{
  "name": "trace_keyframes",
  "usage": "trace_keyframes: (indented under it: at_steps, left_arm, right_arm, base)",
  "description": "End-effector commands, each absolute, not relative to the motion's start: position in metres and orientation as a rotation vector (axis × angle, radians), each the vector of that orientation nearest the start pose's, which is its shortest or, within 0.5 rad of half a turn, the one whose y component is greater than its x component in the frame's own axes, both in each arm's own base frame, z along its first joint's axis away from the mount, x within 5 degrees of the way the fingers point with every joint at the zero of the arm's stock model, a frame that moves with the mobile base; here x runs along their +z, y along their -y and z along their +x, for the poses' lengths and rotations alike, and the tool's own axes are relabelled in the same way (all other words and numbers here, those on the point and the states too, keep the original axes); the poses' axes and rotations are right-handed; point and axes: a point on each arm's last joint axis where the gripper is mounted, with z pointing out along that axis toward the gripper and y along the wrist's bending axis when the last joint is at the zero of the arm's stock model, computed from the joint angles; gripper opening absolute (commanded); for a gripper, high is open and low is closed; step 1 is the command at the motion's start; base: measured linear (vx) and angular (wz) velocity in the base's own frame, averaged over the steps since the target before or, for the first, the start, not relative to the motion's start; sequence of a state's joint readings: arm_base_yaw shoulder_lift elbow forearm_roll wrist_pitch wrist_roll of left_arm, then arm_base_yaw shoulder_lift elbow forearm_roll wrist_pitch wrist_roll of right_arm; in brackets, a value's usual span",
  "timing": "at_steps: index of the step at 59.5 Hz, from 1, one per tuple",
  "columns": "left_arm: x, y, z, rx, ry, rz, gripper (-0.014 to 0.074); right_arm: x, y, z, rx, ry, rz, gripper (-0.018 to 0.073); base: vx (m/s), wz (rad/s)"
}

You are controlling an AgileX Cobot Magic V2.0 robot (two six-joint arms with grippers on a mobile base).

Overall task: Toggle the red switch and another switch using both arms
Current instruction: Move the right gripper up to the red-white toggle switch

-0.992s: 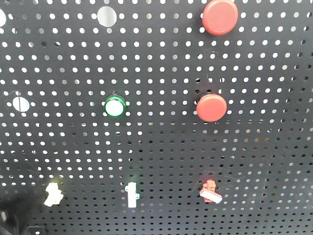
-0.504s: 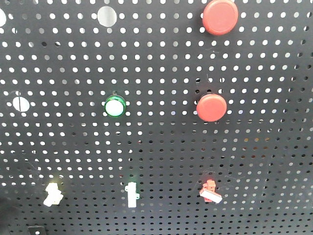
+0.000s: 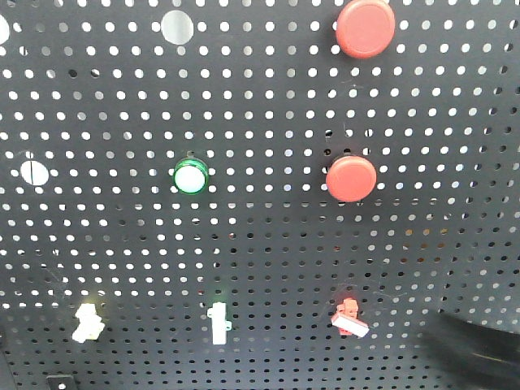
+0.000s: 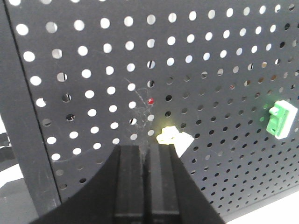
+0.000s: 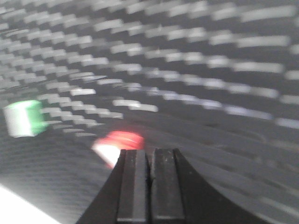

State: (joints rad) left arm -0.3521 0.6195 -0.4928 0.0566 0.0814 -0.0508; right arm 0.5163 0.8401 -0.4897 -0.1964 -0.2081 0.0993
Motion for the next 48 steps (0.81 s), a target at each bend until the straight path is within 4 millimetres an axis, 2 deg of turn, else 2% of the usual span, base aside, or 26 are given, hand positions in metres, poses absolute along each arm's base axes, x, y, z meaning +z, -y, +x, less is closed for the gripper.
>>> trace_keyframes:
  at_steps: [1, 8, 16, 41, 48]
  left_arm:
    - [0.336, 0.046, 0.126, -0.282, -1.572, 0.273, 0.0003]
    - [0.336, 0.046, 0.126, -0.282, -1.572, 0.273, 0.0003]
    - [0.336, 0.046, 0.126, -0.282, -1.572, 0.273, 0.0003]
    - [0.336, 0.046, 0.126, -0.282, -1.572, 0.273, 0.0003]
    - [0.336, 0.046, 0.126, -0.282, -1.572, 0.273, 0.0003]
  right_arm:
    - [0.333, -0.105, 0.165, 0.393, -1.432, -0.528, -0.0006]
    - [0.335, -0.114, 0.181, 0.396, -1.461, -0.531, -0.0006]
    - [0.333, -0.119, 0.189, 0.394, -1.478, -0.538, -0.0006]
    - [0.321, -0.126, 0.199, 0.392, -1.514, -0.564, -0.0006]
    - [0.318, -0.136, 0.195, 0.426, -1.516, -0.599, -0.0006]
  base:
    - [0.0, 0.0]
    - [0.0, 0.0]
    - [0.0, 0.0]
    - [0.0, 0.0]
    - [0.0, 0.0]
